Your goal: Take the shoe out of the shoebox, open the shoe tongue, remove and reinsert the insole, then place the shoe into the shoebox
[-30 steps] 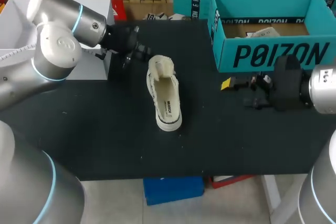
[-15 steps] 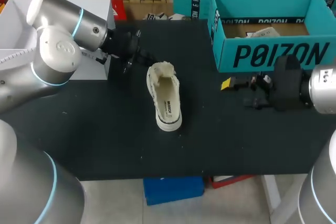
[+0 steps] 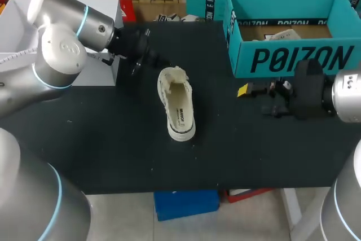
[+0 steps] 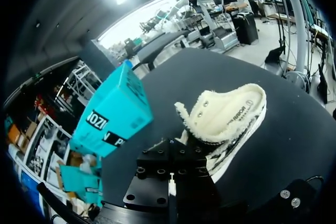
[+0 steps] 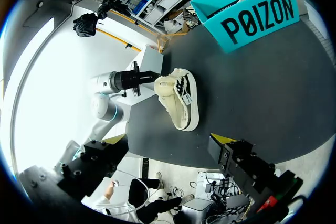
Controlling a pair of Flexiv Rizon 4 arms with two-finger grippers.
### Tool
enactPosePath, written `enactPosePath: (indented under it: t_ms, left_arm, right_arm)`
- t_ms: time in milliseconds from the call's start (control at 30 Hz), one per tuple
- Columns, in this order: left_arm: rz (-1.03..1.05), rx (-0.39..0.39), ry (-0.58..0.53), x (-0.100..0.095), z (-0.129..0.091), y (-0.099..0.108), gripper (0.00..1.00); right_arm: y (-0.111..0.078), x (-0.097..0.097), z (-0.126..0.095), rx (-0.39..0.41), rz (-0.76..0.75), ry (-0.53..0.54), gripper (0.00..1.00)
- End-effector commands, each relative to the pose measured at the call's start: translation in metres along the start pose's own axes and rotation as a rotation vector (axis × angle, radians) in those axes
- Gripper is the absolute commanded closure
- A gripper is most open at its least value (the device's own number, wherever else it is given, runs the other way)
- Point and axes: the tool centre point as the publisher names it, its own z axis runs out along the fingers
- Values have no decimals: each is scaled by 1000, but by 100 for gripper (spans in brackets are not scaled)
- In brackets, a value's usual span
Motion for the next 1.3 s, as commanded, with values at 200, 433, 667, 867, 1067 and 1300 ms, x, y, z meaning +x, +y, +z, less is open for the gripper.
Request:
enactPosePath:
  t_ms: [200, 433, 667, 867, 1067, 1300]
  left_arm:
    - [84, 38, 130, -30, 21, -7, 100]
    - [135, 43, 246, -26, 22, -16, 100]
    - [142, 72, 314, -13, 16, -29, 100]
    - [146, 77, 368, -2, 17, -33, 100]
    - [146, 71, 401, 11, 18, -33, 100]
    - [133, 65, 436, 26, 24, -30, 100]
  right_arm:
    - [0, 1, 1, 1, 0, -1, 0]
    - [0, 1, 1, 1, 0, -1, 0]
    - [0, 1, 1, 1, 0, -1, 0]
    - [0, 1, 1, 1, 0, -1, 0]
    - [0, 1, 1, 1, 0, -1, 0]
    - [0, 1, 1, 1, 0, -1, 0]
